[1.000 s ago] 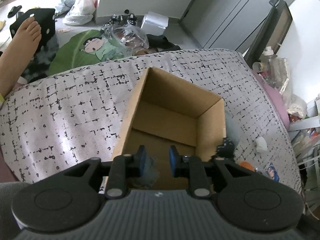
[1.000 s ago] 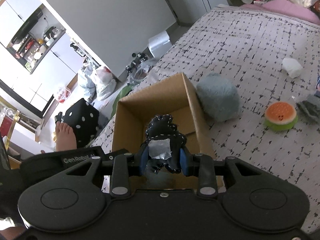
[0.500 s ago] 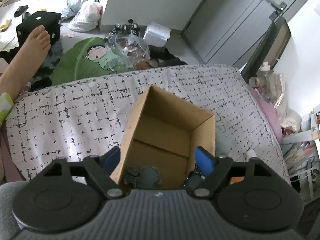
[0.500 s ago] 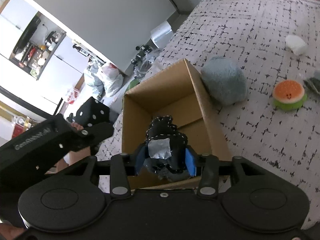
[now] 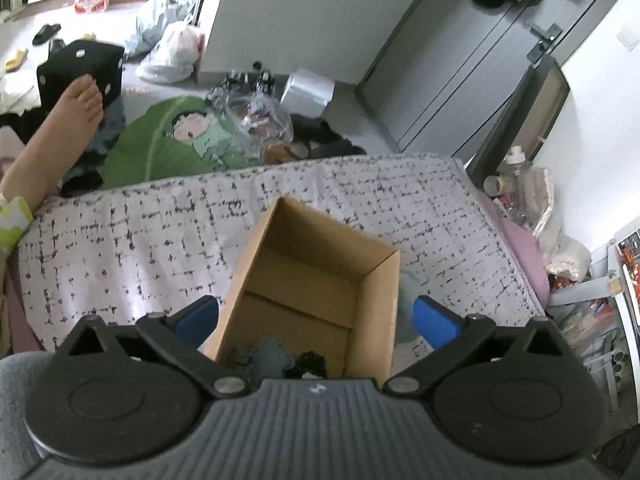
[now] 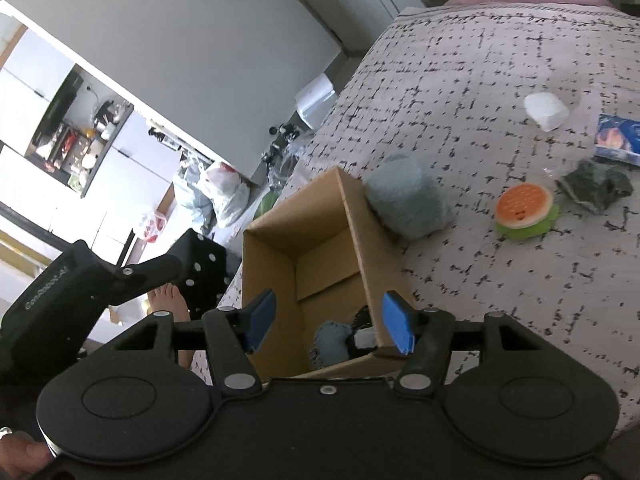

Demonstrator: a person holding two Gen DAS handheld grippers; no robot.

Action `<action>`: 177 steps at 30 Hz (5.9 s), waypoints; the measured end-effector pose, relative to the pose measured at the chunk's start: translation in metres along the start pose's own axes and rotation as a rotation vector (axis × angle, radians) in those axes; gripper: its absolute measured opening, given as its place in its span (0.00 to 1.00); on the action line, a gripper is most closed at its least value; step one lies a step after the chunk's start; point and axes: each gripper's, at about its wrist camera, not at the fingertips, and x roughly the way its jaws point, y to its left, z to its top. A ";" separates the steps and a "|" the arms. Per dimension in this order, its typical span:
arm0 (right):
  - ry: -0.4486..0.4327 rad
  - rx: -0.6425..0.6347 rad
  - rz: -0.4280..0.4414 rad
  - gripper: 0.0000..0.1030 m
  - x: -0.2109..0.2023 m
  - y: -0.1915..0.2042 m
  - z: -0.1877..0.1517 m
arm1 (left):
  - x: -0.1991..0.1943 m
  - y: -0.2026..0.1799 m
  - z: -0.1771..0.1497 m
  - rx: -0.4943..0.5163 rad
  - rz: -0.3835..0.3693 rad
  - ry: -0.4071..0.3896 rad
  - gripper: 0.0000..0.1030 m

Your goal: Organize soft objects

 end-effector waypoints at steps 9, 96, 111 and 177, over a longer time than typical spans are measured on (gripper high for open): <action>-0.058 -0.009 -0.028 0.78 -0.028 -0.021 0.008 | -0.012 -0.028 -0.013 0.048 -0.017 -0.088 1.00; -0.267 0.540 -0.010 0.61 -0.049 -0.284 0.060 | 0.162 -0.235 -0.150 0.295 -0.103 0.305 0.87; -0.197 0.506 -0.075 0.57 -0.003 -0.295 0.078 | 0.203 -0.241 -0.163 0.253 -0.050 0.342 0.52; -0.428 0.154 -0.044 0.21 -0.135 -0.143 0.018 | 0.006 -0.157 -0.118 0.267 -0.145 0.044 0.33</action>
